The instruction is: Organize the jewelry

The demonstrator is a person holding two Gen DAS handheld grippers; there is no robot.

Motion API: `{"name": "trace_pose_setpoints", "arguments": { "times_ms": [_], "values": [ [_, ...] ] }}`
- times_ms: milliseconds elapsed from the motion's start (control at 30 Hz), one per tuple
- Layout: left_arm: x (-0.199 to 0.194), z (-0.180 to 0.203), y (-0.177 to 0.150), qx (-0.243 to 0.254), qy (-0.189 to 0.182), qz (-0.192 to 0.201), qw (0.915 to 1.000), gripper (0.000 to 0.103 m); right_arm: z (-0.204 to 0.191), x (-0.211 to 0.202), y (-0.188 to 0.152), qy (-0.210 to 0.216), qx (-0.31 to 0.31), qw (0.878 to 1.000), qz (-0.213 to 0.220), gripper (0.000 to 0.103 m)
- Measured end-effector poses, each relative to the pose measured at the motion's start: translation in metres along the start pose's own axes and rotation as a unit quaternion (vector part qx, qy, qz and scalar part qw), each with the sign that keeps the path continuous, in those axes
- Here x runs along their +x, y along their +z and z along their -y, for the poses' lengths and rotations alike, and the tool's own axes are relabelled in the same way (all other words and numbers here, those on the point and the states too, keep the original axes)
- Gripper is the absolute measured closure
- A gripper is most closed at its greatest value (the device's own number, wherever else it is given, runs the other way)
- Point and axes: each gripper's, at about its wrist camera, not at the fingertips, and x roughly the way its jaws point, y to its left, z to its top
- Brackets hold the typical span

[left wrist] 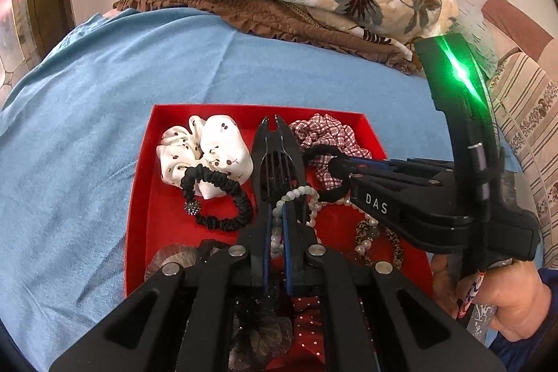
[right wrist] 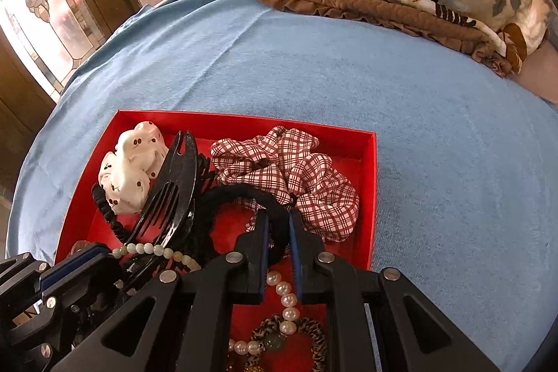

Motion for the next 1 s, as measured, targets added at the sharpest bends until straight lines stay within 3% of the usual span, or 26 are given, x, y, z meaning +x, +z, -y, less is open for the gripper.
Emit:
{"name": "trace_pose_setpoints", "arguments": {
  "times_ms": [267, 300, 400, 433, 800, 967, 1000],
  "values": [
    [0.000, 0.000, -0.001, 0.003, 0.003, -0.003, 1.0000, 0.096, 0.004, 0.001, -0.001, 0.010, 0.015, 1.000, -0.003, 0.089],
    [0.000, 0.000, -0.001, 0.004, 0.003, -0.001, 1.0000, 0.090, 0.003, 0.000, -0.001, 0.010, 0.015, 1.000, -0.003, 0.087],
    [-0.003, 0.002, -0.001, 0.009, 0.009, 0.009, 0.9999, 0.065, 0.002, -0.004, -0.002, 0.016, 0.015, 1.000, 0.001, 0.069],
    [-0.005, 0.003, -0.001, 0.011, 0.009, 0.013, 0.9998, 0.061, 0.001, -0.006, -0.002, 0.017, 0.014, 1.000, 0.004, 0.063],
    [-0.020, 0.010, -0.003, 0.023, -0.007, 0.035, 0.9991, 0.059, 0.005, -0.039, 0.001, 0.024, 0.017, 0.999, 0.035, 0.062],
    [-0.034, 0.012, -0.006, 0.026, 0.000, 0.067, 0.9974, 0.047, 0.019, -0.058, -0.002, 0.030, 0.043, 0.997, 0.052, 0.062],
    [-0.040, 0.012, -0.007, 0.027, 0.012, 0.083, 0.9961, 0.039, 0.023, -0.064, -0.004, 0.032, 0.049, 0.997, 0.056, 0.061]
  ]
}}
